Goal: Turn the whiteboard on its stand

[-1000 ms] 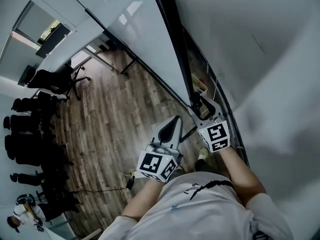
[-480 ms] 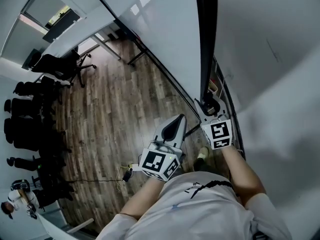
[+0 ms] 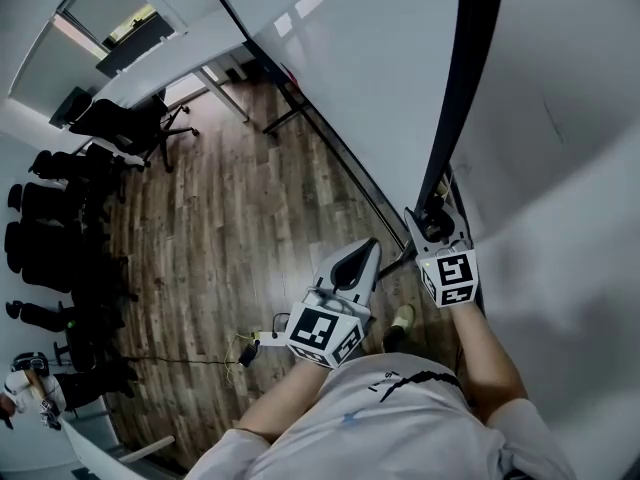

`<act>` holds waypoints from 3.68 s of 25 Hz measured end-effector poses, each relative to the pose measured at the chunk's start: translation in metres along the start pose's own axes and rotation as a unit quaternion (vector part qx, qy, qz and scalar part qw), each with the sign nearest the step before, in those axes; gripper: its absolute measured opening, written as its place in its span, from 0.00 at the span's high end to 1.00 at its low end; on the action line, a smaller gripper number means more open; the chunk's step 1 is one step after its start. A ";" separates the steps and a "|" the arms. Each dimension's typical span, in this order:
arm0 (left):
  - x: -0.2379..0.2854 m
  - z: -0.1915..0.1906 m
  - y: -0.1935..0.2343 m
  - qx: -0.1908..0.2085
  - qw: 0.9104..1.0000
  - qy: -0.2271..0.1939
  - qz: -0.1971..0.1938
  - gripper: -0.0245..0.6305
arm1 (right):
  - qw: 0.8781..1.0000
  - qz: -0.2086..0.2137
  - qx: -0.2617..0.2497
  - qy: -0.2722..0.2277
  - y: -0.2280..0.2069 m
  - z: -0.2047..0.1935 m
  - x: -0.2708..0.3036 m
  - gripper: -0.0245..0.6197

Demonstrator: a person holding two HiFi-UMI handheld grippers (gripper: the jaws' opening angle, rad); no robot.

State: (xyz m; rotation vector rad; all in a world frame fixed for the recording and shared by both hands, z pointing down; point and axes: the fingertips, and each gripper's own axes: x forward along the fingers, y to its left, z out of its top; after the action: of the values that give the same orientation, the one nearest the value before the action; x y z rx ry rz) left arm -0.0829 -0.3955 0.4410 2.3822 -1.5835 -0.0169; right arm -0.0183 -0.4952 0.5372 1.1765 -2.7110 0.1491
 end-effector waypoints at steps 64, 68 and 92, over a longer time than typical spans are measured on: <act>-0.199 -0.106 -0.266 0.018 0.980 0.060 -0.191 0.94 | 0.993 -0.116 0.023 0.023 0.060 -0.074 -0.355 0.68; -0.212 -0.111 -0.279 0.017 0.980 0.060 -0.187 0.94 | 0.993 -0.115 0.023 0.024 0.070 -0.077 -0.376 0.68; -0.235 -0.127 -0.334 0.020 0.974 0.065 -0.215 0.94 | 0.991 -0.130 0.025 0.031 0.101 -0.086 -0.446 0.68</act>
State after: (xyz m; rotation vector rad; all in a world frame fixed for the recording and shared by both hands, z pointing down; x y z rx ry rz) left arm 0.1449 -0.0340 0.4499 2.6494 -0.9955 0.0830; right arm 0.2174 -0.0946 0.5279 1.4980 -2.4855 0.2149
